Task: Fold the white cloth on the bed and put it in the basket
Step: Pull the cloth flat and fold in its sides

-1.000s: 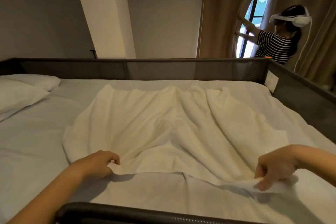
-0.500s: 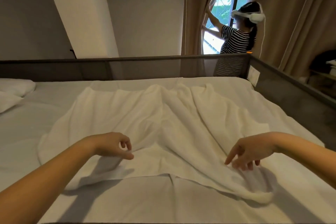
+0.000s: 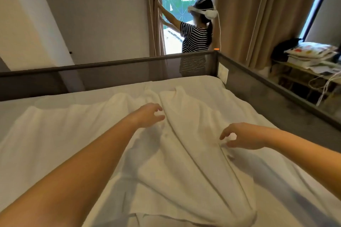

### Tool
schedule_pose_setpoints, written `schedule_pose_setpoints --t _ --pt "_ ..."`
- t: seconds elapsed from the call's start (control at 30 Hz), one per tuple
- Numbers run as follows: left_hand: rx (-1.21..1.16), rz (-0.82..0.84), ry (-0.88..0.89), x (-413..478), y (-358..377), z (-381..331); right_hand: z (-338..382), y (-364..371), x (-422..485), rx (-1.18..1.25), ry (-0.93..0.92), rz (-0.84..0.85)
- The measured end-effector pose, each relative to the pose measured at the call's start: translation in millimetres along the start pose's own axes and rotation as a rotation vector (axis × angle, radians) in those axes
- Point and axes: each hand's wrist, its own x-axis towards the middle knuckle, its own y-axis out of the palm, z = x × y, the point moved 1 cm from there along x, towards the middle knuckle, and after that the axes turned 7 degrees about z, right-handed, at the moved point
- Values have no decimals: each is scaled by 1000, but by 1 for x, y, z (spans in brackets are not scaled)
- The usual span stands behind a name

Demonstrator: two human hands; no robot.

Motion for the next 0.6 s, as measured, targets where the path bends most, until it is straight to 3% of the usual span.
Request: schedule_pose_setpoints --t 0.1,0.4,0.6 --pt "-59 -33 -9 54 4 -13 -10 -2 13 25 -4 -9" --pt "82 -129 -17 180 11 -35 -25 16 45 122 22 30" --pt "-22 -178 -32 231 29 -49 -36 18 51 222 29 35"
